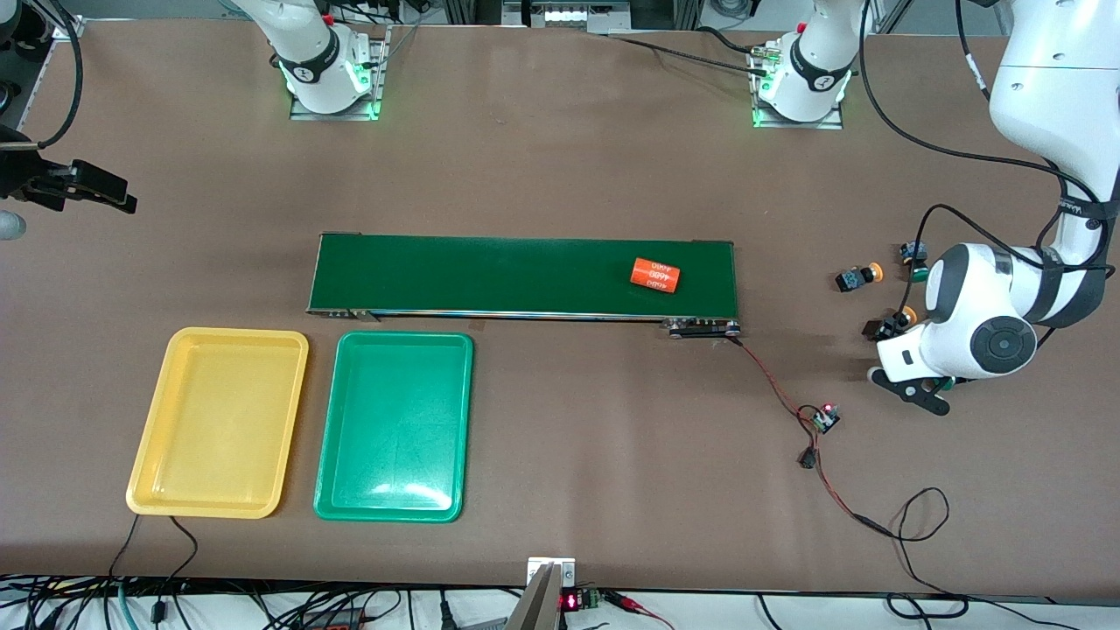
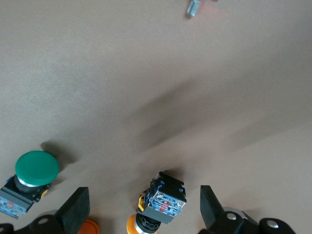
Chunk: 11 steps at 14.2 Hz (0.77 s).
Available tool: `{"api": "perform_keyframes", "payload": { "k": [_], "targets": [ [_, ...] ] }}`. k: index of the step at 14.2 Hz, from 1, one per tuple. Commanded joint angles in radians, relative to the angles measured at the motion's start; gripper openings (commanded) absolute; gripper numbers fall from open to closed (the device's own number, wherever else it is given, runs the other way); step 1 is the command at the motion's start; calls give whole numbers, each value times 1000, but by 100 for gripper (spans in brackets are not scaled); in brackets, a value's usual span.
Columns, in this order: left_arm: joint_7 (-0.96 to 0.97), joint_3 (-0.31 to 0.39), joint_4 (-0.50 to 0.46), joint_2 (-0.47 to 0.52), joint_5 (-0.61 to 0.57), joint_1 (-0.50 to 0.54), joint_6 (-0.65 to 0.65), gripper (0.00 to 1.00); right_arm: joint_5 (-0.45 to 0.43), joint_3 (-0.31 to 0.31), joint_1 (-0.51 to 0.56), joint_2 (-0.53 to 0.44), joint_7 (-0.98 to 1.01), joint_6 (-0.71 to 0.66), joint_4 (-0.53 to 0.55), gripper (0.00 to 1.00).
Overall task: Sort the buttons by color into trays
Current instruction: 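Grasp the yellow-capped button with the left gripper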
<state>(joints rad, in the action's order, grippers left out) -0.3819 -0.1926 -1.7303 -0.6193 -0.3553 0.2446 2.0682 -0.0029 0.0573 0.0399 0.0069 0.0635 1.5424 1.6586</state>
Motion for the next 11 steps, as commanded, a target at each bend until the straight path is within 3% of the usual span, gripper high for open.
{"api": "perform_keyframes", "payload": {
  "k": [1, 11],
  "targets": [
    [-77, -5, -35, 27, -30, 10, -2, 100, 1, -5, 11, -1, 16, -13, -6, 100],
    [-71, -2, -120, 10, -117, -30, -3, 100, 1, -5, 11, -1, 16, -13, -6, 100]
  ]
}}
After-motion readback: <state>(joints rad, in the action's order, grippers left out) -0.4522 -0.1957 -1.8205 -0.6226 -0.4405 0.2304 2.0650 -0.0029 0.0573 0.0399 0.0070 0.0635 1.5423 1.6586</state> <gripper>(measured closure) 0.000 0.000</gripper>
